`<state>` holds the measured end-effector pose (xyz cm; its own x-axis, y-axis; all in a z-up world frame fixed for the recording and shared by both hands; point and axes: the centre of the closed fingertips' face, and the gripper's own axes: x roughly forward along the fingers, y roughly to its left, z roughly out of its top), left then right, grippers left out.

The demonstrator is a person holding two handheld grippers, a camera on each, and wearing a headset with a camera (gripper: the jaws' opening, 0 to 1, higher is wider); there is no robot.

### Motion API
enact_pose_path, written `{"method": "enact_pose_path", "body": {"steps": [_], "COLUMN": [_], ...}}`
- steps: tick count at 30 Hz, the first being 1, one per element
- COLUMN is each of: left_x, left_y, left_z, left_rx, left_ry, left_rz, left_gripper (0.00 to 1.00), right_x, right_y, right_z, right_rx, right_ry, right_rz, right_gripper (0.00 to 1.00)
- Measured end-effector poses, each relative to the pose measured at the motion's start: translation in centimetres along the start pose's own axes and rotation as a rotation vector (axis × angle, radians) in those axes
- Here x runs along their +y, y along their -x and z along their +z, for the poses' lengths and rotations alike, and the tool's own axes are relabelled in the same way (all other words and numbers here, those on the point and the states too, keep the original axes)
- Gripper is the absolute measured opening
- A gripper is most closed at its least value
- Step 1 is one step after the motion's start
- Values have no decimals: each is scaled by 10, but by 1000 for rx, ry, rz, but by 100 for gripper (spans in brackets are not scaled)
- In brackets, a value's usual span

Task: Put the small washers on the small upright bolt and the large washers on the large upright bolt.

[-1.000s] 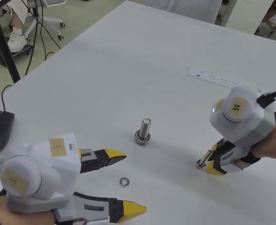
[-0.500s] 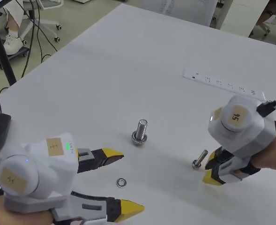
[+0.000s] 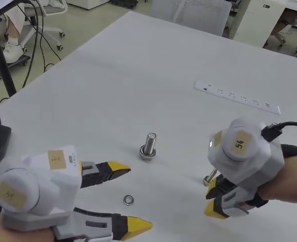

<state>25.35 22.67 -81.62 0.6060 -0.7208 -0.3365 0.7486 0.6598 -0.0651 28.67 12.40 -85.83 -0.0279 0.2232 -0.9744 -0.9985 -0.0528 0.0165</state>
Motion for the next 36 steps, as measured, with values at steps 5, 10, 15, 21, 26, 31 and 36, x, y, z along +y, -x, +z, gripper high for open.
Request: {"method": "enact_pose_path", "body": {"steps": [5,10,15,21,26,31,36], "left_x": [0,1,2,2,2,2,5], "left_y": [2,6,9,12,13,13,15], "left_z": [1,2,2,2,2,1,2], "left_rx": [-5,-7,-9,-8,-8,-3,-4], "left_ry": [0,0,-1,-1,0,-1,5], "left_rz": [6,15,25,30,32,31,42], "left_gripper": [61,61,61,61,61,61,61], "right_x": [9,14,16,20,22,22,22], "right_y": [-1,-3,-7,-14,-21,-29,-38], "right_z": [18,40,60,82,96,111,118], "right_rx": [-6,-20,-29,-47,-58,-68,-61], "right_ry": [58,103,143,187,207,229,244], "right_rz": [12,23,30,38,47,53,66], "right_gripper": [19,19,19,19,19,19,19]}}
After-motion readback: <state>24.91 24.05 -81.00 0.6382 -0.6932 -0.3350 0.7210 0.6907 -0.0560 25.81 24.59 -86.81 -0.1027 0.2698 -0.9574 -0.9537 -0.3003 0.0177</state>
